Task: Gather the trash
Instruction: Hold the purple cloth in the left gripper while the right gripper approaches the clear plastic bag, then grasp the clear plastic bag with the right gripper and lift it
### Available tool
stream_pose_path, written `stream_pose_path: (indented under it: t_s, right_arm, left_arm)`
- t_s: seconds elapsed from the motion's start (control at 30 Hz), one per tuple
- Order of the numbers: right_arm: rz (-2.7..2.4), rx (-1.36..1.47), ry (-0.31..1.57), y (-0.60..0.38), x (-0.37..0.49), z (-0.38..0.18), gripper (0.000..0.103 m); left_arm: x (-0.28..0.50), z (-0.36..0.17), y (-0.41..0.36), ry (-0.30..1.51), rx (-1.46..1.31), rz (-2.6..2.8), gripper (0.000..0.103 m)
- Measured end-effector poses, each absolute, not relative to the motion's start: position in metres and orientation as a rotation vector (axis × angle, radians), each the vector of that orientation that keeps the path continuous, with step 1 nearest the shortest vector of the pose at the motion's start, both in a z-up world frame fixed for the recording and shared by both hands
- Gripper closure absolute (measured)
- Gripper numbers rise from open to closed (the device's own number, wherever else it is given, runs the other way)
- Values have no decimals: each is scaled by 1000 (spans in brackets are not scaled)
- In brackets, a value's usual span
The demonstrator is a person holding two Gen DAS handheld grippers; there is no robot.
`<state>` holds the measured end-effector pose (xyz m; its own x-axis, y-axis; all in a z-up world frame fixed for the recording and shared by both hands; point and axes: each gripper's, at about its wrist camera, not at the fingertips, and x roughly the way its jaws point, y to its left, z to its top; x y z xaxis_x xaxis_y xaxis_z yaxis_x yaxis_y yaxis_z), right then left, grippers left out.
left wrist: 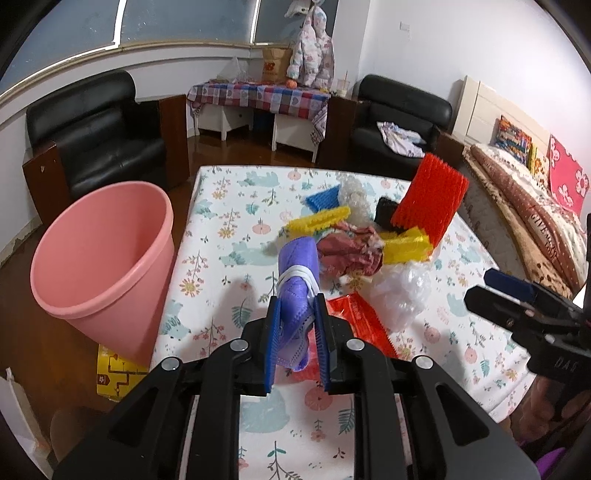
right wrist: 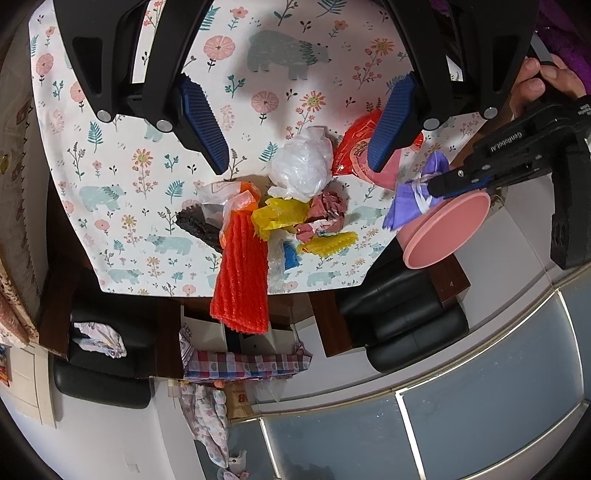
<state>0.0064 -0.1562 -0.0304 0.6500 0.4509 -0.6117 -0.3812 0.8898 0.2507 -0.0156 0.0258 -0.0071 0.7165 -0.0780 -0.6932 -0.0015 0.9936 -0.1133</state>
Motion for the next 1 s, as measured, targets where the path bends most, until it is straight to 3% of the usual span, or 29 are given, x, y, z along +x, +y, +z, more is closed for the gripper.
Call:
stream_pose_path:
  t_s: [0.6,0.73,0.8,0.87,1.0]
  right_arm:
    - [513,73,873,-127,47,-61,27]
    - [496,89,913,-125,56,-71,38]
    - [494,94,932,-125,57,-74,48]
    - [500,107,949,-126,58,-78,65]
    - [494,96,907,-129,51,-72,75]
  left_arm:
    - [-9,-13,30,789,-111,-70,85]
    - [-9,-12,31,774,-118,-82,85]
    - [-11,-12,31,767,-118,-87,85]
    - [-12,-11,32,761,-121,-92,85]
    - [-15,-8,35,741,-133,-101,85]
